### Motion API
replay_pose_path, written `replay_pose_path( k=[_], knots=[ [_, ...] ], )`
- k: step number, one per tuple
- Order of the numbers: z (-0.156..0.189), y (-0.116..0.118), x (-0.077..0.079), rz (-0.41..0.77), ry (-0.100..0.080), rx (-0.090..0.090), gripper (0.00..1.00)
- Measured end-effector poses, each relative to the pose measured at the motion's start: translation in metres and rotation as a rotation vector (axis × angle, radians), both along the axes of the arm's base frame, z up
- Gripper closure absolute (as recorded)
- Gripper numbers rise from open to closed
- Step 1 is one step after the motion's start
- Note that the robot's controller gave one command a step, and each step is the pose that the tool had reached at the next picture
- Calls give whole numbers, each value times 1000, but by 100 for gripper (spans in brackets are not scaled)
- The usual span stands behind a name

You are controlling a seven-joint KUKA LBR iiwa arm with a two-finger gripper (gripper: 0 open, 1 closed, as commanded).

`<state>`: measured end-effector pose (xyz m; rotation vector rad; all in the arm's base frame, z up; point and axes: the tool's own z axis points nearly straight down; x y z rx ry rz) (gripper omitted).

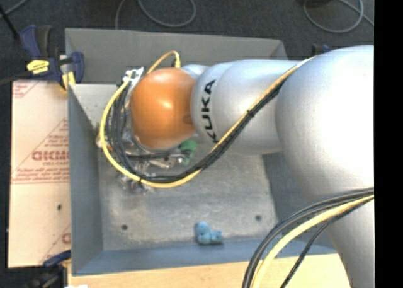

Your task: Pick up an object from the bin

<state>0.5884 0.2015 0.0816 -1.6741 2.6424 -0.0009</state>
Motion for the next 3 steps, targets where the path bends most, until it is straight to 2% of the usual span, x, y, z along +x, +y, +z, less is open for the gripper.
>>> replay_pose_path(
  k=[2, 3],
  knots=[
    [37, 0, -1, 0, 5, -2, 100],
    [59, 0, 1, -1, -2, 0, 100]
  ],
)
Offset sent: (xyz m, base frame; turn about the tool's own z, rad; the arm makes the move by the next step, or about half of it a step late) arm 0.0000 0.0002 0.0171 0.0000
